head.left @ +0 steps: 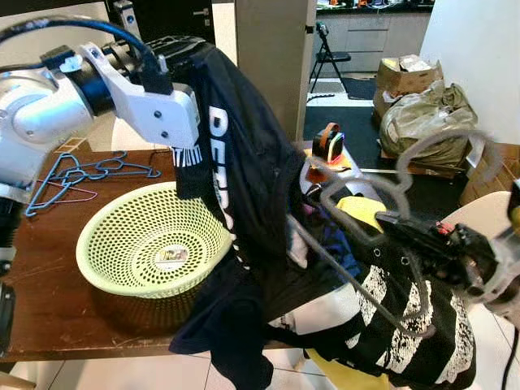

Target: Hang hanger

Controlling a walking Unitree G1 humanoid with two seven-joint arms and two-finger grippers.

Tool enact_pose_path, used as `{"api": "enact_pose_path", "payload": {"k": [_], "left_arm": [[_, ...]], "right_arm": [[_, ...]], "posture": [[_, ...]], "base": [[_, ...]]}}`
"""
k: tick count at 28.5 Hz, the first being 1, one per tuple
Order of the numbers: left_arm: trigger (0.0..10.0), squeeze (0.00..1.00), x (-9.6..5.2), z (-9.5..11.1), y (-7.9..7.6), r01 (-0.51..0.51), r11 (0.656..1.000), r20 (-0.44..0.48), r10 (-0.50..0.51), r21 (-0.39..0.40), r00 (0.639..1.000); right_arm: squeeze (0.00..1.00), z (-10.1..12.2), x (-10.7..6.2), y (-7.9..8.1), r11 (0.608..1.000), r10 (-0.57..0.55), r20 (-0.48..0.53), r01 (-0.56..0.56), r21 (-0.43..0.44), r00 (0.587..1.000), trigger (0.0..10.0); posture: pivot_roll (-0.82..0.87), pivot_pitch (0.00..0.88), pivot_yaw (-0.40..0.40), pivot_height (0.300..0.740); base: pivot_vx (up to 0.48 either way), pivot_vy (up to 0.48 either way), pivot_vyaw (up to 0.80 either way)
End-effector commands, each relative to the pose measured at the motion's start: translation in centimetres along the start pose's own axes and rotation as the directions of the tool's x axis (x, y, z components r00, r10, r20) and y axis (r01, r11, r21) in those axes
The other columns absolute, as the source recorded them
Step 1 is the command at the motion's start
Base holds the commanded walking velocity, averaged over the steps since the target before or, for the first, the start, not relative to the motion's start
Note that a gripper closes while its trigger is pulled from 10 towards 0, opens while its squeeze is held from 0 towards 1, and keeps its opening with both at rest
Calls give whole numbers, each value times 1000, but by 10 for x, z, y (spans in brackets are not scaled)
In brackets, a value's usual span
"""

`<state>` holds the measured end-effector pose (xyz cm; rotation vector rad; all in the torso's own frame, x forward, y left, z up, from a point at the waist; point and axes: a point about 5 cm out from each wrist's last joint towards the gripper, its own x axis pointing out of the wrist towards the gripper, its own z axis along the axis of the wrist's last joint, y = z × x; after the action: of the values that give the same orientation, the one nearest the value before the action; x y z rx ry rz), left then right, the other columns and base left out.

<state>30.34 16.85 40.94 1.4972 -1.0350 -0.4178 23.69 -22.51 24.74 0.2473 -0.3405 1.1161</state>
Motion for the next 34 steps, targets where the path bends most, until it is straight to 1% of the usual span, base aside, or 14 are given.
{"api": "enact_pose_path", "payload": {"k": [1, 7, 8, 10, 11, 12, 14, 17, 18, 19, 22, 23, 29, 34], "left_arm": [[0, 0, 0, -1, 10, -15, 1000, 7, 16, -3, 1000], [0, 0, 4, 2, 11, -27, 999, 31, 28, -36, 999], [0, 0, 5, 3, 11, -33, 999, 38, 34, -42, 999], [0, 0, 5, 3, 12, -33, 999, 41, 35, -43, 999], [0, 0, 6, 3, 12, -32, 998, 46, 34, -45, 998], [0, 0, 6, 3, 12, -32, 998, 46, 34, -45, 998], [0, 0, 6, 4, 12, -30, 998, 49, 32, -46, 998], [0, 0, 5, 3, 12, -26, 998, 51, 29, -50, 998], [0, 0, 5, 3, 12, -26, 998, 51, 29, -50, 998], [0, 0, 5, 3, 12, -25, 999, 49, 27, -48, 998], [0, 0, 4, 1, 13, -24, 999, 43, 25, -42, 999], [0, 0, 2, -1, 17, -27, 999, 28, 28, -25, 999], [0, 0, -6, -14, 35, -33, 998, -37, 35, 45, 999], [0, 0, -9, -20, 49, -33, 994, -73, 40, 102, 997]], "right_arm": [[0, -3, 13, 2, 999, -3, 0, 3, -38, 1000, 10000], [0, -10, 34, 1, 998, -35, 15, 36, -42, 999, 10000], [0, -18, 46, -2, 994, -75, -28, 72, -80, 997, 10000], [0, -20, 49, -3, 992, -92, -36, 88, -91, 995, 10000], [0, -13, 53, -11, 986, -144, 62, 148, -71, 988, 10000], [0, -13, 53, -11, 986, -144, 62, 148, -71, 988, 10000], [0, -5, 53, -15, 984, -169, 164, 175, -23, 972, 10000], [0, 7, 56, -6, 995, -94, 313, 80, 57, 945, 10000], [0, 7, 56, -6, 995, -94, 313, 80, 57, 945, 10000], [0, 12, 54, -7, 993, -105, 380, 76, 90, 919, 10000], [0, 17, 50, -11, 987, -132, 456, 77, 138, 880, 10000], [0, -4, 56, -9, 992, -127, 273, 122, 34, 954, 10000], [0, -26, 47, 1, 991, -104, 193, 85, 103, 976, 10000], [0, -24, 34, 8, 992, -74, 171, 55, 112, 983, 10000]], "posture": [[31, 0, 17, 740], [30, 0, 20, 740], [28, 0, 20, 740], [28, 0, 20, 740], [28, 0, 19, 740], [28, 0, 19, 740], [33, 0, 16, 740], [34, 0, 15, 740], [34, 0, 15, 740], [36, 0, 16, 740], [36, 0, 16, 740], [36, 0, 20, 740], [37, 0, 27, 740], [31, 0, 37, 740]], "base": [[0, 0, 0], [0, 0, 0], [0, 0, 0], [0, 0, 0], [0, 0, 0], [0, 0, 0], [0, 0, 0], [0, 0, 0], [0, 0, 0], [0, 0, 0], [0, 0, 0], [0, 0, 0], [0, 0, 0], [0, 0, 0]]}}
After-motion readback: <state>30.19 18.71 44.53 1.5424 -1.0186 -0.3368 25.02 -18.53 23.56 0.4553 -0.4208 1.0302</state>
